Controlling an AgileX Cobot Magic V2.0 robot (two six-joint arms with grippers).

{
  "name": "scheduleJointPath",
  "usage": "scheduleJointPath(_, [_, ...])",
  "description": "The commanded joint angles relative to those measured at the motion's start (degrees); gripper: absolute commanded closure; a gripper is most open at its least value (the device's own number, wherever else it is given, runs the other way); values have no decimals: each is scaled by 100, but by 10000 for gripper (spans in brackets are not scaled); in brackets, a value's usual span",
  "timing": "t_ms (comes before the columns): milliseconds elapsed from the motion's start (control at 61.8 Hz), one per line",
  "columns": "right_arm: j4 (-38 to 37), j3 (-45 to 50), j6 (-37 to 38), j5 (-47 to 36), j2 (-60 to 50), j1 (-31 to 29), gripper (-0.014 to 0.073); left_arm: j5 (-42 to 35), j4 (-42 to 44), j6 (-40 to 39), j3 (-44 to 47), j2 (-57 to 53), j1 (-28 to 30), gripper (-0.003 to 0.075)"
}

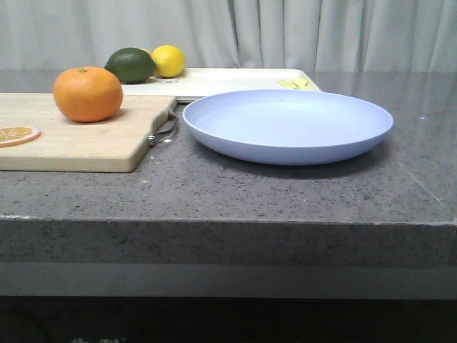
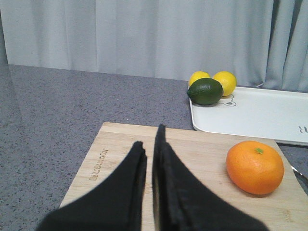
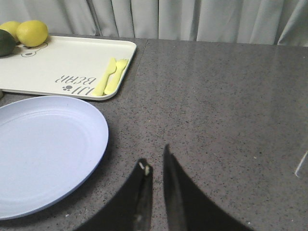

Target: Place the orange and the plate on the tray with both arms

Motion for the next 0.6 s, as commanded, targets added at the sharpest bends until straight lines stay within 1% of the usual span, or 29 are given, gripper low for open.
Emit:
scheduleJointPath(0, [14, -217, -57, -467, 18, -15, 315, -502, -1, -41, -227, 47, 16, 546])
scheduleJointPath(32, [14, -217, -57, -467, 18, -15, 262, -502, -1, -41, -227, 47, 16, 495])
scheduleJointPath(97, [14, -217, -57, -467, 18, -15, 141, -502, -1, -41, -227, 47, 16, 348])
scheduleJointPath(162, [14, -217, -57, -467, 18, -15, 57, -502, -1, -41, -227, 47, 16, 223])
scheduleJointPath(194, [14, -217, -57, -467, 18, -15, 29, -502, -1, -41, -227, 47, 16, 166])
scheduleJointPath(259, [14, -217, -57, -467, 18, -15, -10, -512, -1, -41, -207, 47, 16, 92])
scheduleJointPath(307, [14, -217, -57, -467, 18, -15, -9, -499, -1, -41, -207, 47, 16, 74])
scheduleJointPath(582, [14, -217, -57, -467, 18, -15, -9, -549, -1, -41, -207, 62, 16, 76])
